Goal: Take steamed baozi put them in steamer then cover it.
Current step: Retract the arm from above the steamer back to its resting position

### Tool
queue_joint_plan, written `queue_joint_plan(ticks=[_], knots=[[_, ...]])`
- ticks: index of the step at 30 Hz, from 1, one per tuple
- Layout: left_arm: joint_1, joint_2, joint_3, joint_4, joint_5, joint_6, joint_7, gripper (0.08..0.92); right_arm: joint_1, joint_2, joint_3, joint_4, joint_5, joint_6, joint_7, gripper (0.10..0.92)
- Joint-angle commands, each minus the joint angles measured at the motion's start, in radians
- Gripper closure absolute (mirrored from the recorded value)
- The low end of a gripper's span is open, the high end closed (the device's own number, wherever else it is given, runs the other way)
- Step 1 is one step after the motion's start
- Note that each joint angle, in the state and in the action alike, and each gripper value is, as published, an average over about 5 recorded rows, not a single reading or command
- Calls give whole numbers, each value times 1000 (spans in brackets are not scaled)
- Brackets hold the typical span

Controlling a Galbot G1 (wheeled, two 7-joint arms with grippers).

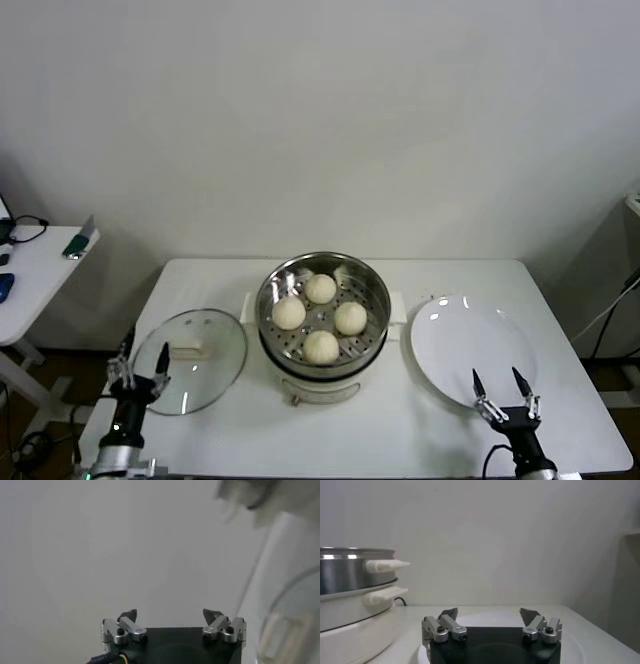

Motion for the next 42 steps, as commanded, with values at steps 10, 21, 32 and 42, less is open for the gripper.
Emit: queue_joint_plan(ticks=[10,21,32,42], knots=[[-171,-10,23,296,368,63,-49,177,-32,51,8,2,-11,36,1,203],[-224,-13,42,346,377,81,-16,177,-49,51,22,11,-10,49,0,203],[-283,-19,53,388,387,102,-10,177,-63,57,23,7,-8,69,4,203],[-303,-24,57,426,395,106,-14,292,-67,63,23,8,-8,82,6,203]])
